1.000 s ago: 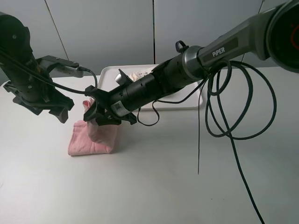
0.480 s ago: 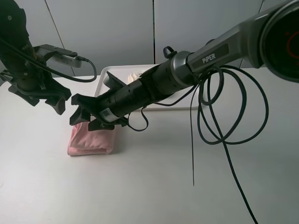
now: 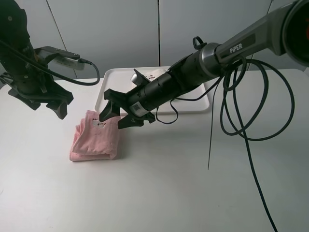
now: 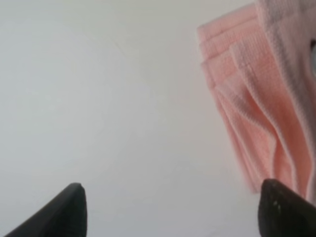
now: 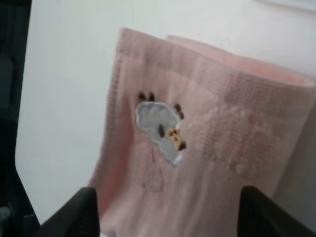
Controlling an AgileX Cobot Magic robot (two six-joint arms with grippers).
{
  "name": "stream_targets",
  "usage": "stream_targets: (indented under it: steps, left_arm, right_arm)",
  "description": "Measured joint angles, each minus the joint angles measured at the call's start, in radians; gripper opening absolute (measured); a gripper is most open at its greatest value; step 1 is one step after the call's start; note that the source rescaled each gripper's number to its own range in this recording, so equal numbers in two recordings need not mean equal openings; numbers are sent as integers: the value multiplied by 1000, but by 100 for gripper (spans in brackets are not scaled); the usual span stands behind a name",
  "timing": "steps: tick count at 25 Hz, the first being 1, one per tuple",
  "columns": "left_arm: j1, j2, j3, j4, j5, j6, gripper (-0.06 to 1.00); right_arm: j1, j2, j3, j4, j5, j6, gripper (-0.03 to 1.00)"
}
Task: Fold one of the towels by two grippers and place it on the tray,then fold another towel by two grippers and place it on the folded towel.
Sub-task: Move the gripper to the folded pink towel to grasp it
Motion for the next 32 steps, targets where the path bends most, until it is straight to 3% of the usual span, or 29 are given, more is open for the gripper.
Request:
stream_targets:
  steps: [3, 8, 22, 25, 32]
  left_arm:
    - [0, 0, 0, -6, 0, 11, 91]
    - [0, 0, 0, -21, -10, 16, 91]
    - [0, 0, 0, -24, -24, 18, 91]
    - [0, 0, 0, -24, -24, 18, 91]
    - [0, 0, 0, -25, -24, 23, 91]
  right_arm:
    - [-2, 0, 0, -45, -19, 20, 64]
    - [-4, 0, 0, -66, -56, 59, 74]
    - [40, 89, -47, -19, -49, 55, 73]
    - [58, 93, -48, -25, -71, 42, 63]
    - [69, 99, -48, -43, -106, 25, 11]
